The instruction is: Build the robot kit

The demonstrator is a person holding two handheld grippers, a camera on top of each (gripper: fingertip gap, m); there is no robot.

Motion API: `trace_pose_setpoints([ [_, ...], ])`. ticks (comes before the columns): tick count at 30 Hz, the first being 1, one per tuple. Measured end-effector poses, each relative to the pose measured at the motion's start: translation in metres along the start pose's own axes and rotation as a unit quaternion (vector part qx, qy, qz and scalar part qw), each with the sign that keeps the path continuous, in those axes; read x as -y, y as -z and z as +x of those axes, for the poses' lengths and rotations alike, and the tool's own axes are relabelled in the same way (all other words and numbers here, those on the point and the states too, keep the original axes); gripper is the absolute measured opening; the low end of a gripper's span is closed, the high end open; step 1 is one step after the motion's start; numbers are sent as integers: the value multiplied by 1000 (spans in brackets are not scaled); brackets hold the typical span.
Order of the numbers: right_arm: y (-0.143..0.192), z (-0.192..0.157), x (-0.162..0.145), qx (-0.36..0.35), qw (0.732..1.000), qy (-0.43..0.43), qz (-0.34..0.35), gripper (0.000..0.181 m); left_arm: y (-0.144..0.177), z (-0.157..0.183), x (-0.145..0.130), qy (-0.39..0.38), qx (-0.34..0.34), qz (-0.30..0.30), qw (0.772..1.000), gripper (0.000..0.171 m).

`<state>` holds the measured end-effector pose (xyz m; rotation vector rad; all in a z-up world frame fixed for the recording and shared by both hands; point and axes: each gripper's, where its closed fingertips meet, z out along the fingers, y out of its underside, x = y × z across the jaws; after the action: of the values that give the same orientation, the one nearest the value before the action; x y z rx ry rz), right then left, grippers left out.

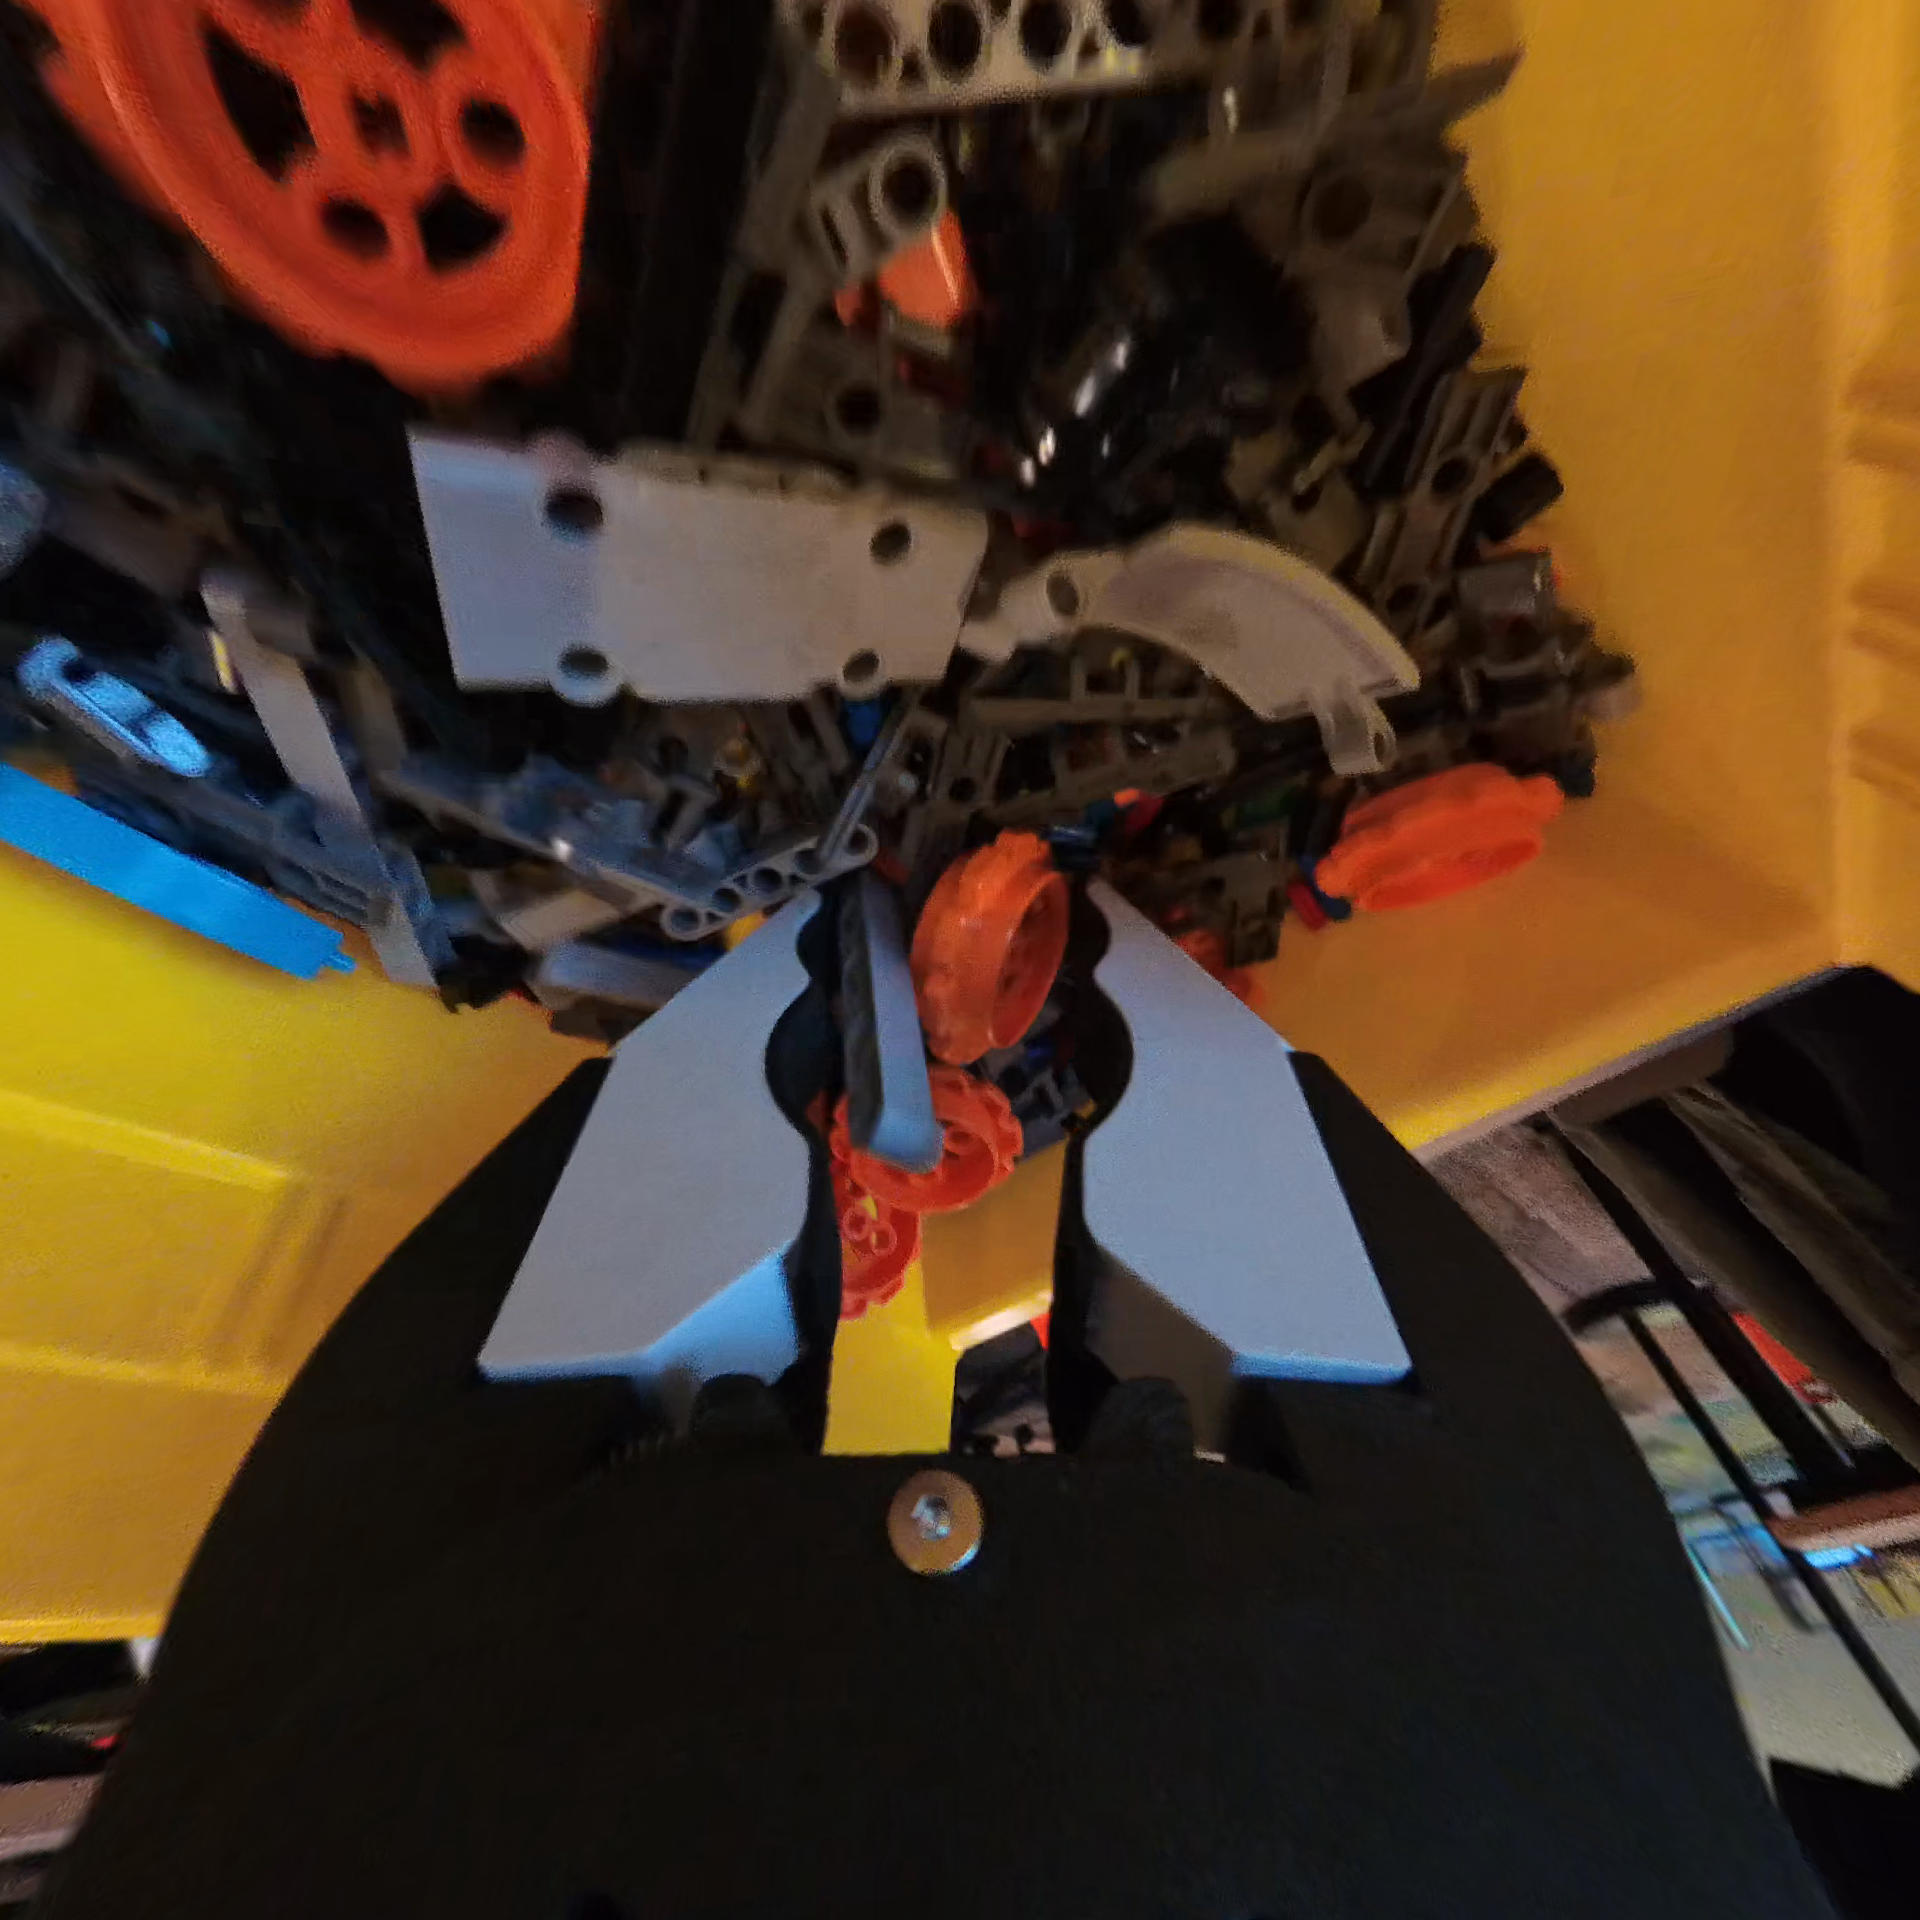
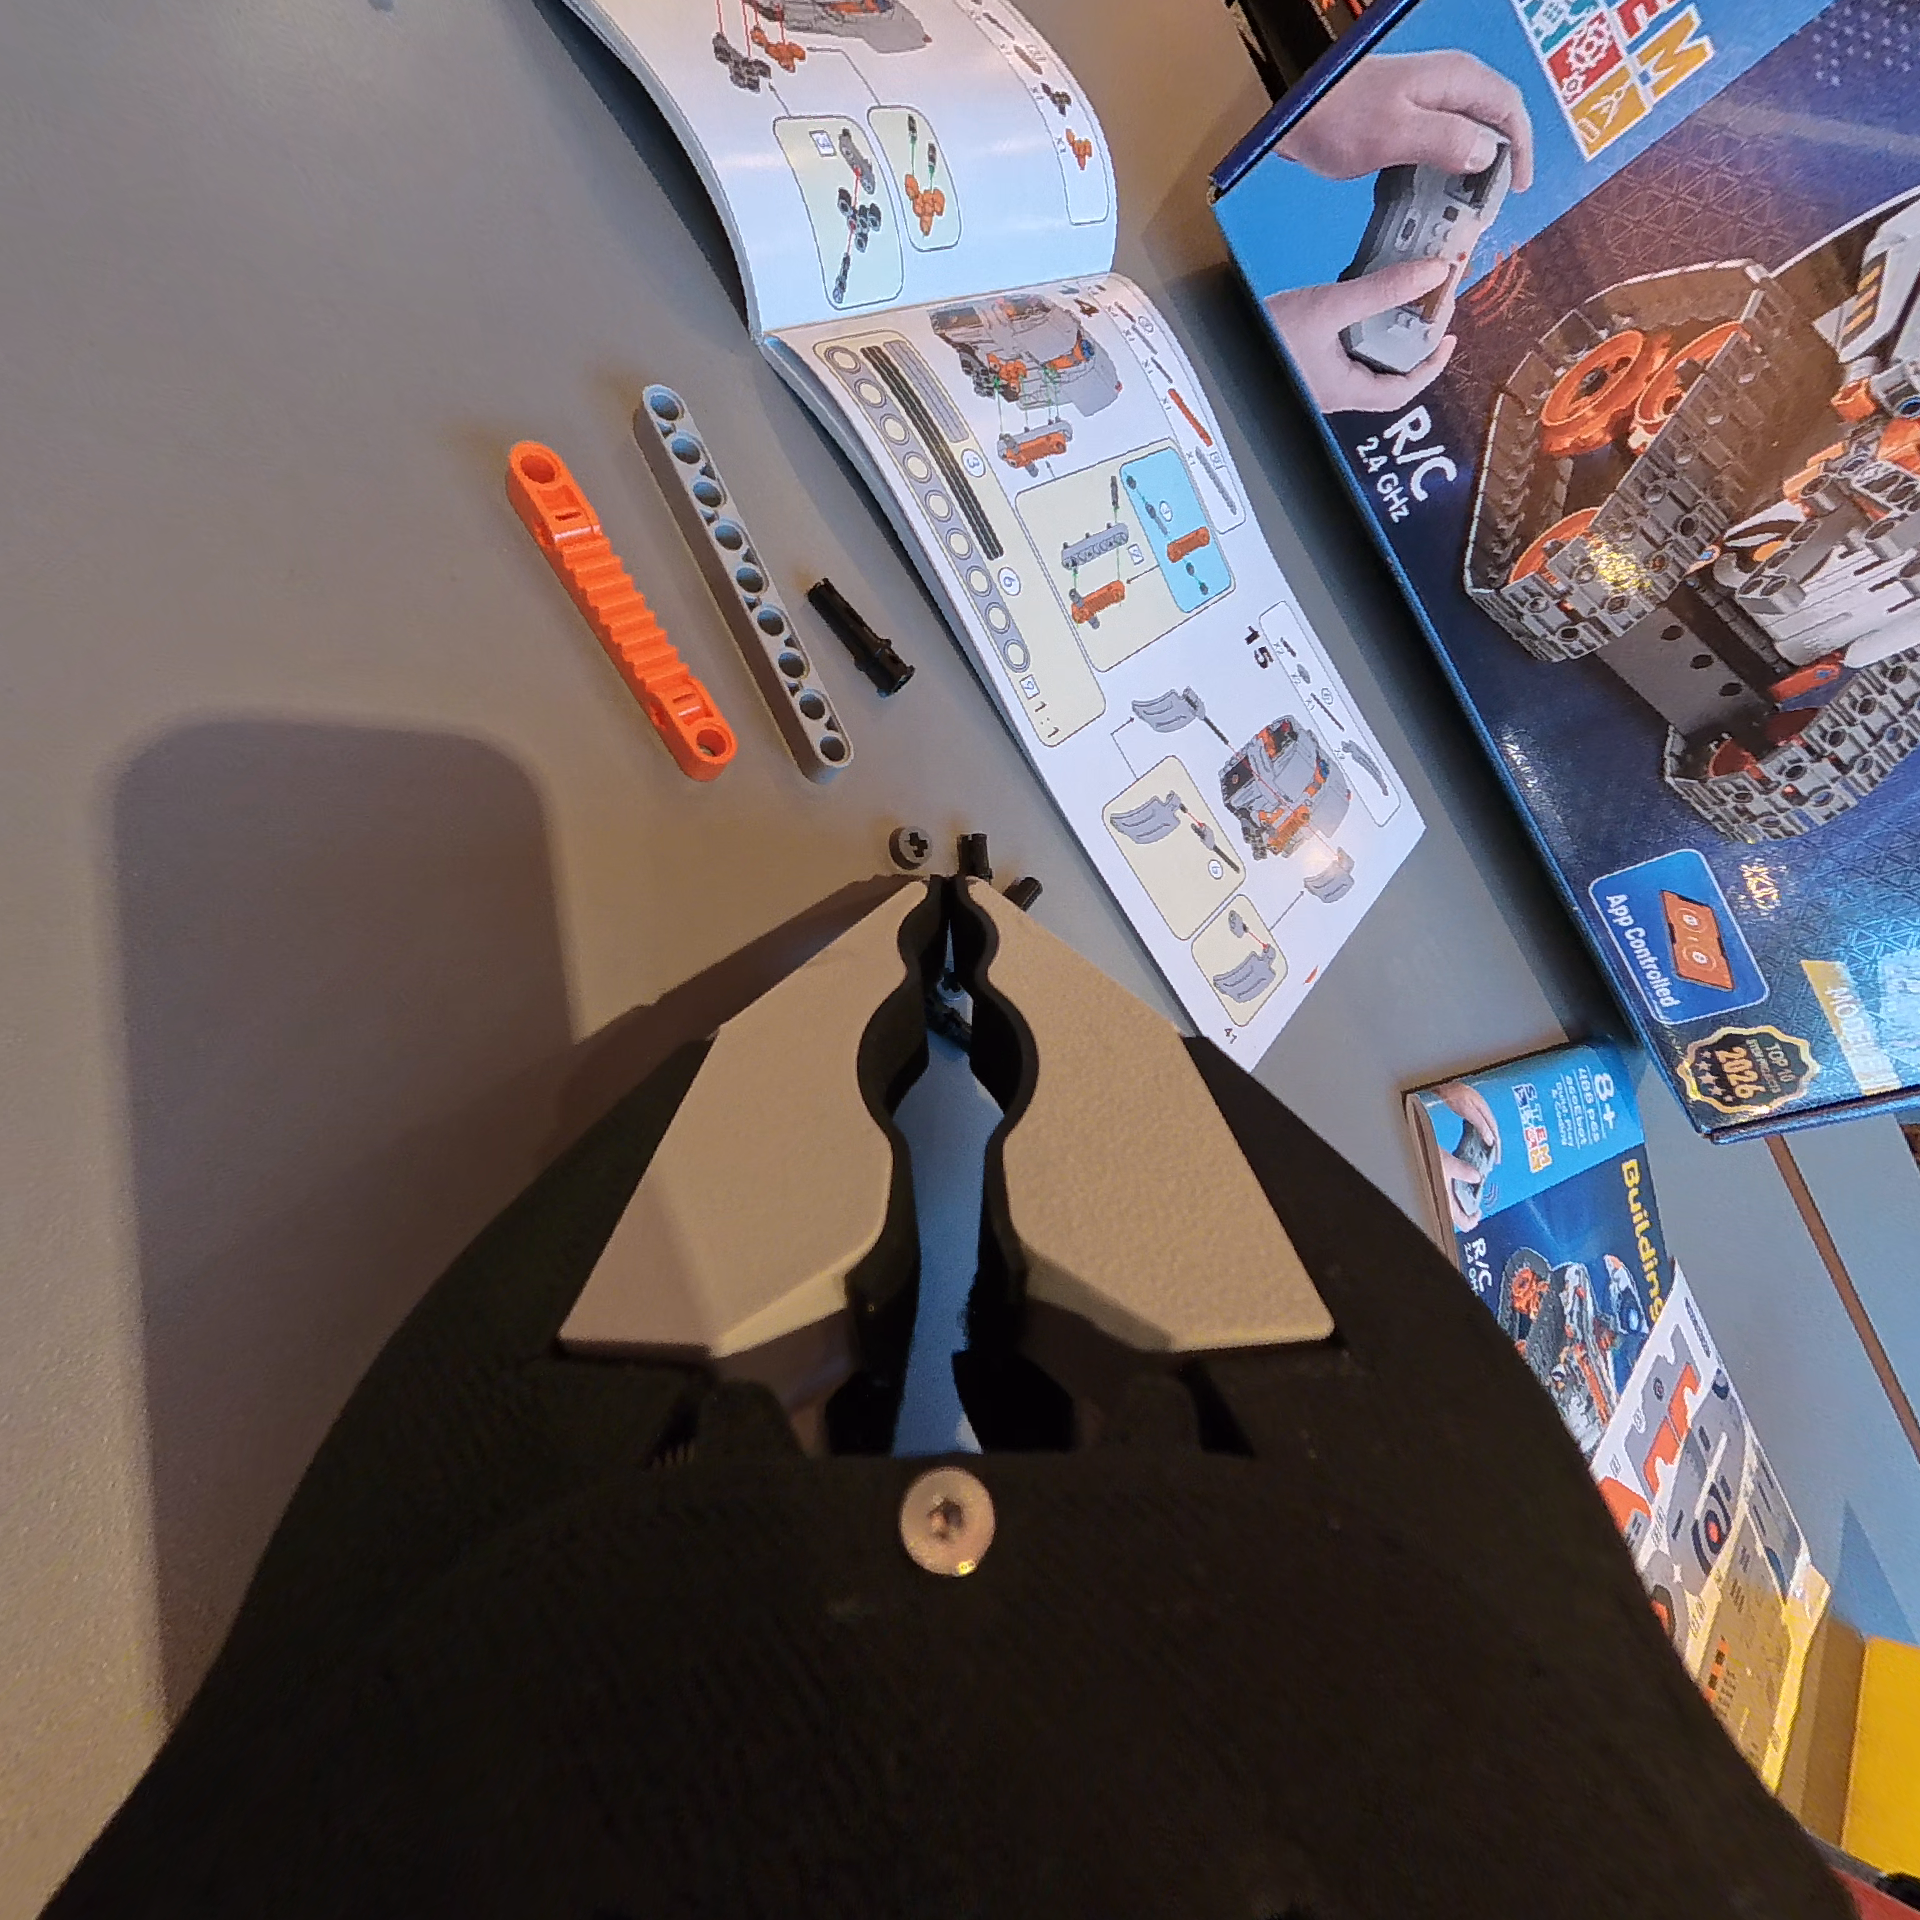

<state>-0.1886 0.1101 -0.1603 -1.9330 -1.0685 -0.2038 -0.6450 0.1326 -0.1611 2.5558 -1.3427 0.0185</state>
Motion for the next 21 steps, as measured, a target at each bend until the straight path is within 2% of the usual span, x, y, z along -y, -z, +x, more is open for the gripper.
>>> trace_pose_setpoints([
  [2, 0, 0, 0, 1, 1000, -1, 0, 0, 3, 2, 12, -6, -5, 20, 1000, 24],
  [9, 0, 0, 0, 2, 1000, -6, 0, 0, 30, -20, 45, -9, 23, 81, 996, 23],
  [14, -1, 1, 0, 3, 1000, -8, 1, 0, 51, -27, 67, 0, 23, 166, 986, 24],
  [15, -1, 1, 0, 3, 1000, -8, 1, 0, 55, -29, 67, 1, 26, 174, 984, 29],
  [16, -1, 1, 0, 3, 1000, -8, 1, 0, 56, -29, 61, 3, 29, 162, 986, 44],
  [18, -1, 1, 0, 2, 1000, -7, 1, 0, 52, -29, 28, 8, 27, 73, 997, 58],
  [20, -1, 1, 0, 3, 1000, -7, 1, 0, 48, -27, -5, 4, 21, -3, 1000, 59],
  [21, -1, 1, 0, 3, 1000, -7, 1, 0, 45, -26, -16, 0, 18, -24, 1000, 52],
])
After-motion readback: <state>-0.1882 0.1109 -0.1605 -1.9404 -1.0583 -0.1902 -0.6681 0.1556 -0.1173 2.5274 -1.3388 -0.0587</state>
